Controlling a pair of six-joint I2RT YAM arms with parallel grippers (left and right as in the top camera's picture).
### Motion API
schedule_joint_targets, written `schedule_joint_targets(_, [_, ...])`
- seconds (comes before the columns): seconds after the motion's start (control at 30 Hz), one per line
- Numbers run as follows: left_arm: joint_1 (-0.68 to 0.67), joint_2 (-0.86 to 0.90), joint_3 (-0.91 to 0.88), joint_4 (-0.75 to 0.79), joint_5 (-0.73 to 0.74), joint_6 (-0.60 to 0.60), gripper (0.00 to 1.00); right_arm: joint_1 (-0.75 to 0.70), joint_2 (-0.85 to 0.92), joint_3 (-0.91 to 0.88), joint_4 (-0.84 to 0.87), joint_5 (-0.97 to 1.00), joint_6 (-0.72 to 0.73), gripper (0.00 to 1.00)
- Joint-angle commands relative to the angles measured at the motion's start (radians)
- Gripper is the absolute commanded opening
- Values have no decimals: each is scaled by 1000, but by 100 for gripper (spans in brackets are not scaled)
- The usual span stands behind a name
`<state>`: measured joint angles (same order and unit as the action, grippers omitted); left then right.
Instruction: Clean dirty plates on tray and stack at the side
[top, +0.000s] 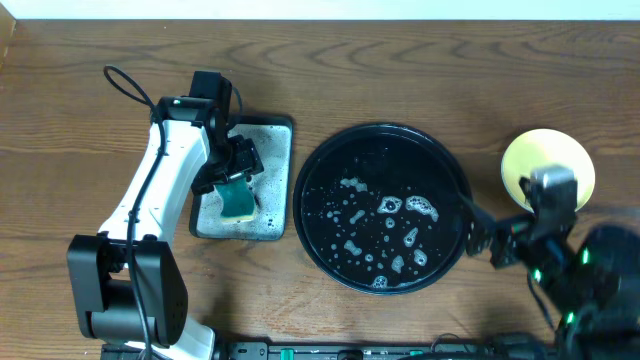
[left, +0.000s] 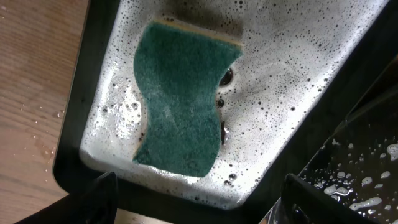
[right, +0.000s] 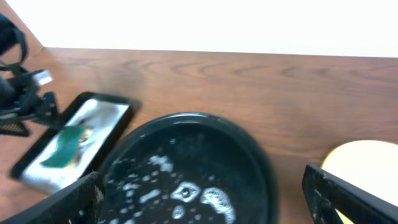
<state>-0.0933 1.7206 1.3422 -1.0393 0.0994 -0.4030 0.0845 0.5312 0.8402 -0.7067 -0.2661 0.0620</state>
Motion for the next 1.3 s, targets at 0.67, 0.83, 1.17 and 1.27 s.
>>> schedule_joint_targets(0.67, [2, -17, 3, -2, -2, 6, 84, -8, -526, -835, 666, 164, -41, 99])
schedule_joint_targets(0.83, [2, -17, 3, -2, -2, 6, 84, -8, -526, -835, 651, 169, -41, 99])
schedule_joint_targets(1.17, [2, -17, 3, -2, -2, 6, 84, -8, -525, -835, 640, 169, -41, 99])
schedule_joint_targets(1.27, [2, -17, 3, -2, -2, 6, 84, -8, -525, -835, 640, 169, -41, 99])
